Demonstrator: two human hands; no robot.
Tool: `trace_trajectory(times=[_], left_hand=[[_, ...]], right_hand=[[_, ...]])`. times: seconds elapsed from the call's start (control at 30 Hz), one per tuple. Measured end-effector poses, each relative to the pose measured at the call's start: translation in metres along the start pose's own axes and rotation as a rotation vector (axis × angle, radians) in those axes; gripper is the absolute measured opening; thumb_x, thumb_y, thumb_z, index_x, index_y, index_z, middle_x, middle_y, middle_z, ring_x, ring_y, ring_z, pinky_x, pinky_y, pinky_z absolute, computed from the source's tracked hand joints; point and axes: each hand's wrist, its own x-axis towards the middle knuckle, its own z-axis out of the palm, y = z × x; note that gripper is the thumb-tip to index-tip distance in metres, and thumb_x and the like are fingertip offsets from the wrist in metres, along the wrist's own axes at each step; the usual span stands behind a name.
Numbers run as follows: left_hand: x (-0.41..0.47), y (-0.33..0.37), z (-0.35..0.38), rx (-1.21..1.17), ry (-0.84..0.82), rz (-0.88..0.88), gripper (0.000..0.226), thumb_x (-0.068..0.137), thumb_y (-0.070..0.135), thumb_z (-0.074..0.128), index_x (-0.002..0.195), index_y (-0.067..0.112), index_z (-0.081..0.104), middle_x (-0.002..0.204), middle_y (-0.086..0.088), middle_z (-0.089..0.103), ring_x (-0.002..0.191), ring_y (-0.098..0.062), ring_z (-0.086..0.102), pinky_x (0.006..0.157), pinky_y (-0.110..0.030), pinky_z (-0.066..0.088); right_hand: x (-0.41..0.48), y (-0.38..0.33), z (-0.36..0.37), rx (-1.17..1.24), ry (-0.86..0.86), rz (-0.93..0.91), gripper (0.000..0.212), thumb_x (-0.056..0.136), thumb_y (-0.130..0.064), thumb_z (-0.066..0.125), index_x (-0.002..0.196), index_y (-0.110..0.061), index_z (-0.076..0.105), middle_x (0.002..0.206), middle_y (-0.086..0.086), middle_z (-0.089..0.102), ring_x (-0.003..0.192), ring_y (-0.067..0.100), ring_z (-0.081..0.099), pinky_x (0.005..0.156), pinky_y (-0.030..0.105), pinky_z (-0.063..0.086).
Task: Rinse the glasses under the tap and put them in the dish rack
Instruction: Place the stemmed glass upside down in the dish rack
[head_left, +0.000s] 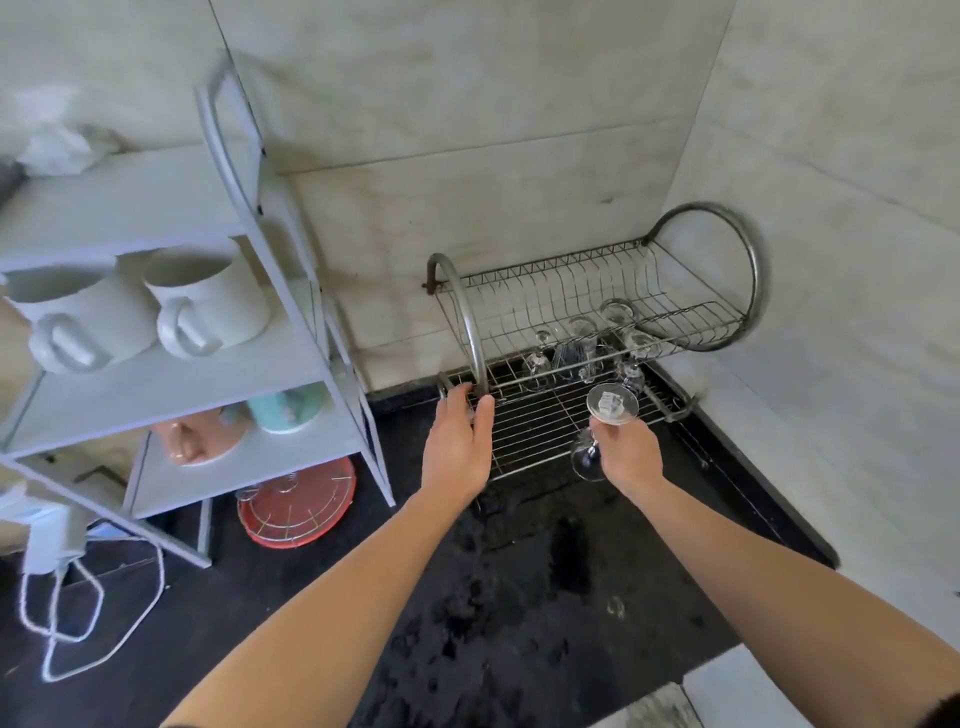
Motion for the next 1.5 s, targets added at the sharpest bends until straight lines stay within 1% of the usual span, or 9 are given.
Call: trace_trajectory(times=[0.2, 0.4, 0.6, 0.73, 0.9, 1.07, 1.13, 1.37, 1.5], left_hand=[[0.023, -0.008, 0.021, 0.048, 0.053, 0.011, 0.022, 0.102, 0.037, 0.028, 0.094, 0.023, 0.043, 0.073, 0.008, 0.049, 0.079, -0.019, 0.05, 0.054, -0.022, 0.03], [0.027, -0.014, 0.039, 0.104, 0.19, -0.022, 0.021, 0.101, 0.034, 0.029, 0.086, 0.022, 0.038, 0.073, 0.005, 0.045, 0.072, -0.015, 0.043, 0.054, -0.024, 0.027], [0.027, -0.016, 0.057, 0.046, 0.34, -0.108, 0.028, 0.096, 0.049, 0.02, 0.075, 0.034, 0.03, 0.066, 0.005, 0.04, 0.06, -0.014, 0.036, 0.055, -0.029, 0.028], [0.026, -0.017, 0.065, 0.024, 0.412, -0.165, 0.026, 0.096, 0.047, 0.026, 0.082, 0.031, 0.041, 0.069, -0.001, 0.051, 0.058, -0.017, 0.044, 0.053, -0.028, 0.031], [0.025, -0.013, 0.065, 0.035, 0.422, -0.173, 0.045, 0.097, 0.05, 0.023, 0.094, 0.015, 0.052, 0.075, -0.002, 0.056, 0.058, -0.012, 0.049, 0.054, -0.029, 0.034], [0.021, -0.009, 0.057, 0.074, 0.382, -0.168, 0.036, 0.097, 0.055, 0.026, 0.091, 0.026, 0.046, 0.077, 0.006, 0.061, 0.063, -0.012, 0.054, 0.055, -0.032, 0.04], [0.015, -0.004, 0.05, 0.096, 0.345, -0.17, 0.028, 0.099, 0.044, 0.034, 0.088, 0.022, 0.046, 0.066, 0.01, 0.051, 0.059, -0.008, 0.048, 0.052, -0.028, 0.033], [-0.078, -0.062, -0.002, 0.44, 0.152, -0.366, 0.017, 0.094, 0.033, 0.049, 0.096, 0.017, 0.056, 0.092, 0.003, 0.059, 0.084, -0.02, 0.056, 0.067, -0.031, 0.042], [-0.152, -0.1, -0.069, 0.482, 0.232, -0.473, 0.017, 0.092, 0.028, 0.051, 0.098, 0.014, 0.059, 0.097, 0.0, 0.059, 0.089, -0.024, 0.057, 0.073, -0.034, 0.045]], right_hand=[[0.058, 0.009, 0.003, -0.006, -0.026, -0.028, 0.033, 0.099, -0.033, 0.05, 0.09, -0.006, 0.066, 0.077, 0.01, 0.065, 0.076, 0.031, 0.06, 0.063, 0.034, 0.042], [0.12, 0.011, 0.022, 0.081, -0.075, 0.055, 0.039, 0.1, -0.032, 0.051, 0.07, -0.007, 0.054, 0.071, 0.009, 0.057, 0.072, 0.03, 0.059, 0.063, 0.031, 0.037], [0.168, 0.019, 0.053, 0.108, -0.206, -0.012, 0.042, 0.097, -0.039, 0.054, 0.113, -0.001, 0.065, 0.114, 0.013, 0.066, 0.107, 0.026, 0.06, 0.074, 0.012, 0.037], [0.175, 0.015, 0.053, 0.007, -0.192, -0.238, 0.033, 0.098, -0.036, 0.051, 0.077, -0.014, 0.063, 0.076, 0.006, 0.064, 0.075, 0.027, 0.059, 0.063, 0.031, 0.038], [0.173, 0.026, 0.051, -0.002, -0.222, -0.275, 0.03, 0.091, -0.039, 0.058, 0.085, -0.01, 0.065, 0.082, 0.008, 0.066, 0.079, 0.029, 0.062, 0.071, 0.041, 0.052], [0.143, 0.027, 0.034, -0.041, -0.149, -0.255, 0.037, 0.09, -0.036, 0.066, 0.12, -0.015, 0.061, 0.118, 0.002, 0.065, 0.104, 0.026, 0.062, 0.081, 0.039, 0.052], [0.119, 0.027, 0.031, -0.113, -0.149, -0.259, 0.032, 0.092, -0.038, 0.062, 0.118, -0.019, 0.061, 0.114, -0.002, 0.067, 0.098, 0.024, 0.065, 0.075, 0.036, 0.051], [0.002, -0.009, 0.067, -0.254, -0.414, -0.645, 0.017, 0.09, -0.034, 0.062, 0.099, -0.022, 0.069, 0.085, -0.008, 0.072, 0.084, 0.019, 0.068, 0.064, 0.028, 0.046], [-0.081, -0.048, 0.108, -0.253, -0.541, -0.83, 0.013, 0.087, -0.034, 0.064, 0.092, -0.023, 0.069, 0.085, -0.005, 0.072, 0.082, 0.022, 0.068, 0.068, 0.034, 0.052]])
